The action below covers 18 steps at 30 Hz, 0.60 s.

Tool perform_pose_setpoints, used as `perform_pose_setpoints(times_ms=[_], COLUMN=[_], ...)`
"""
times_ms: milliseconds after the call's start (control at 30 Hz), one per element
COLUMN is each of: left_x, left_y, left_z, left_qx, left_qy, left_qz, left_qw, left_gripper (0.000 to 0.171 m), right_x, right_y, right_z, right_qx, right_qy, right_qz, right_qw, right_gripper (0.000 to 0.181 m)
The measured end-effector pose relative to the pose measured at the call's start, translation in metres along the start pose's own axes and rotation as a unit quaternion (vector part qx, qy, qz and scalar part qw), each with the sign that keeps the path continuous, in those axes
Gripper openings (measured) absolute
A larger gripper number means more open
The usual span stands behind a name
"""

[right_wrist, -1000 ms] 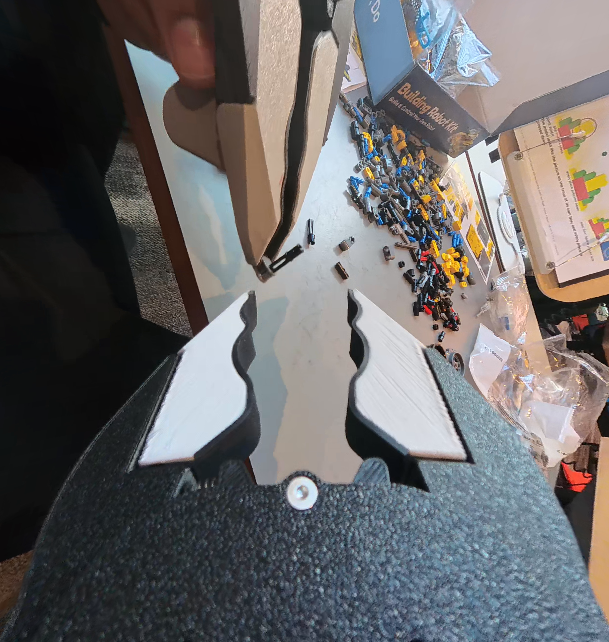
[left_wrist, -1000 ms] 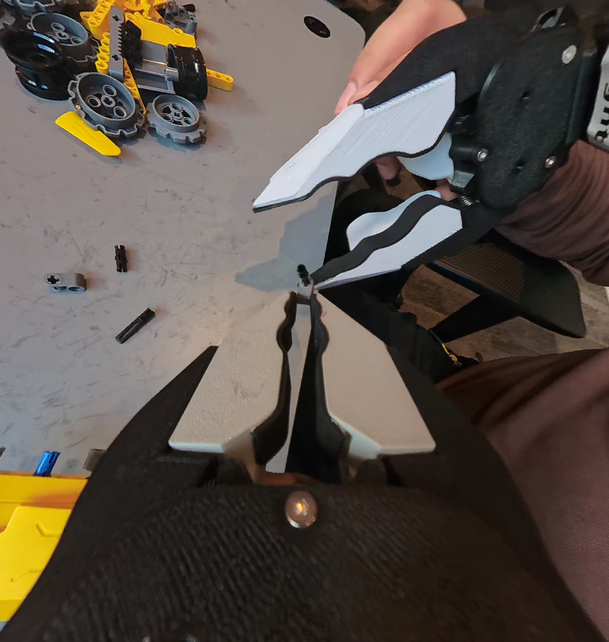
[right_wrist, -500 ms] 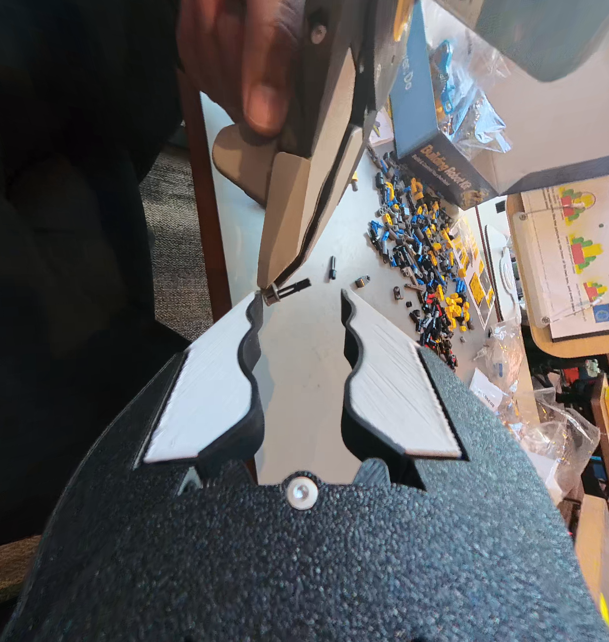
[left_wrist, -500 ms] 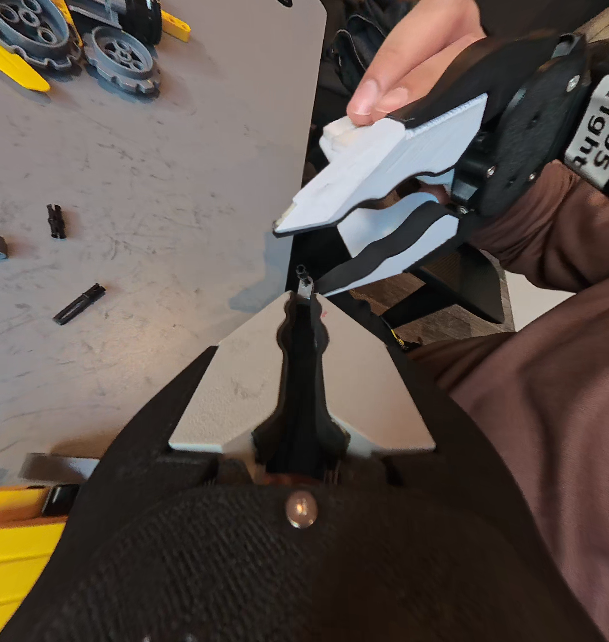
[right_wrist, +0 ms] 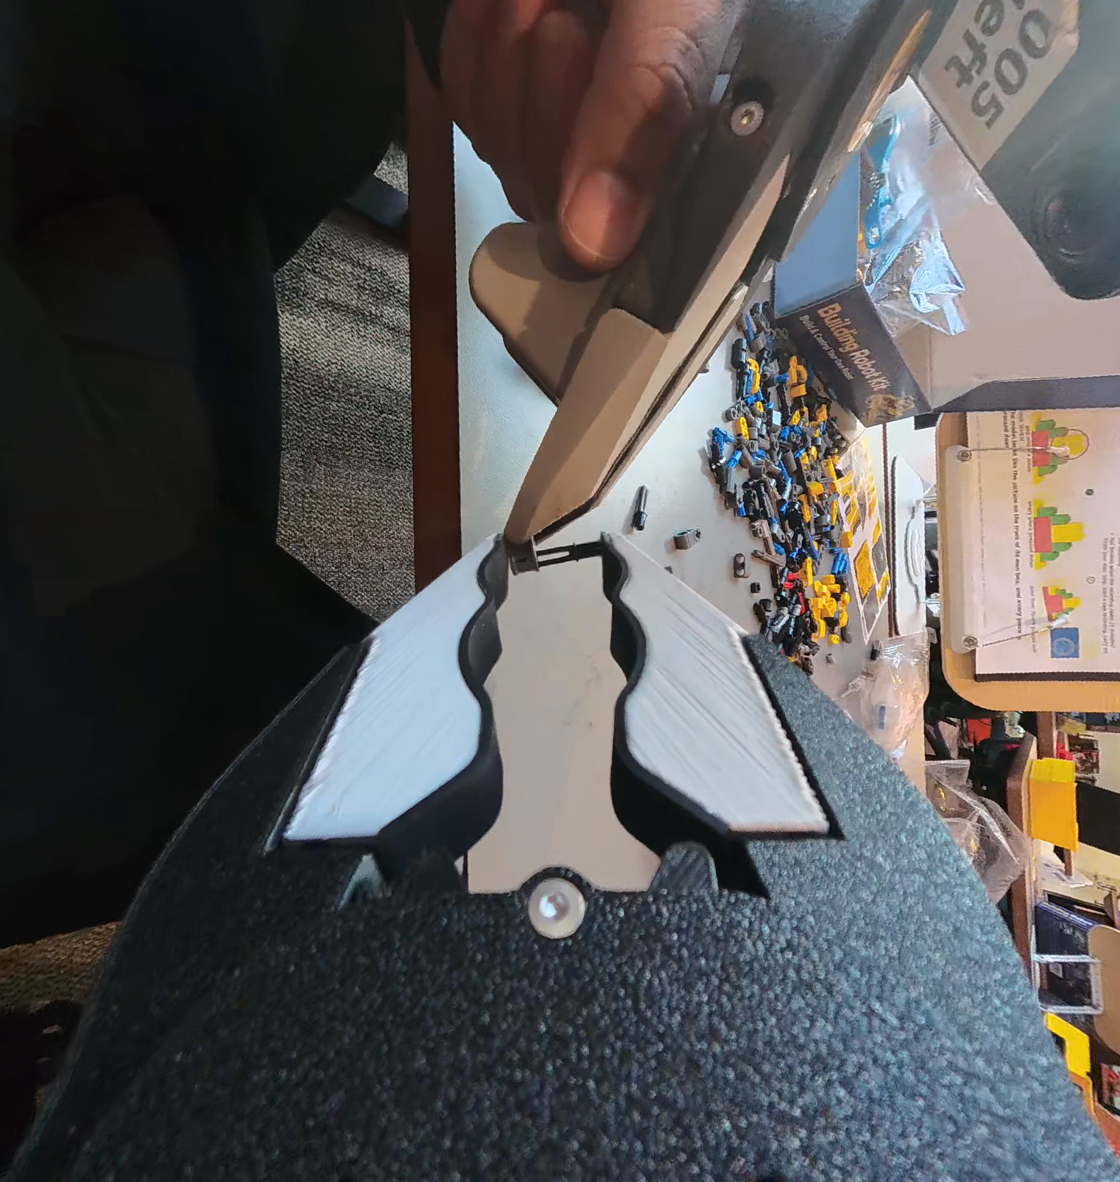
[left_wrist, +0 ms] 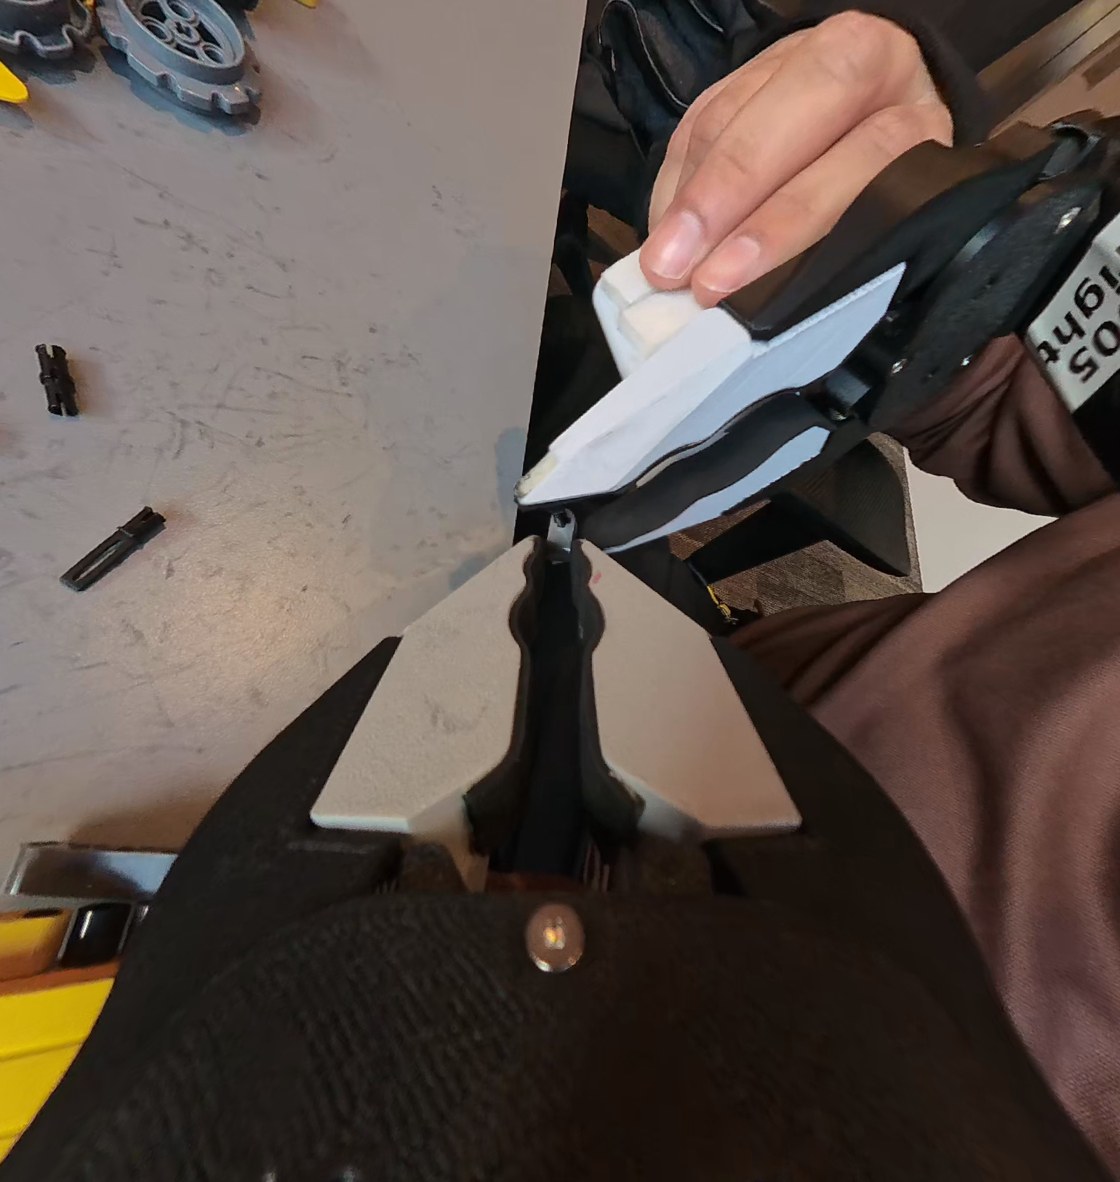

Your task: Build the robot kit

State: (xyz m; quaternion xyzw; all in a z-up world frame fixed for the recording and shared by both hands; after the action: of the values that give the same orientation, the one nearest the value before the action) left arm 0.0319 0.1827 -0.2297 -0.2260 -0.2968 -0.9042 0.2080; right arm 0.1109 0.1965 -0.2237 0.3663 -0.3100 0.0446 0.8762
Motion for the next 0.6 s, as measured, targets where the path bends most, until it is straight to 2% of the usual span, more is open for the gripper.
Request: perform_pose_setpoints(times_ms=[200,600], left_x=[0.002,0.001], left_y=[-0.003,-0.009], left_z=[0.001,-0.003], left_qx=[0.005,0.009], left_qy=[0.018,0.006], left_qz=[0.008,0.033], left_qw=[1.0,0.999], left_gripper=[0.005,0.005], right_x=[-0.002,-0.012], right_y=[0.004,0.001], right_z=[-0.001,-0.004], right_qx=[-0.013,-0.008], right_qy=[-0.004,-0.044], right_qz=[-0.007,-0.01], right_qw=[1.0,0.999], right_gripper=[0.025,0.02])
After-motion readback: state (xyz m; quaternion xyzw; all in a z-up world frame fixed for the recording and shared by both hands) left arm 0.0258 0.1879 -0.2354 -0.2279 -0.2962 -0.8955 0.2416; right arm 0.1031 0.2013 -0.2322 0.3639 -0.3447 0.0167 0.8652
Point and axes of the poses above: each gripper's, where its closed fingertips meet, x back along the fingers, z out of its top, y = z × x across the jaws, the point moved 6 cm from there along x, back along the fingers, and after that the axes turned 10 degrees about -x, right-handed, at the moved point
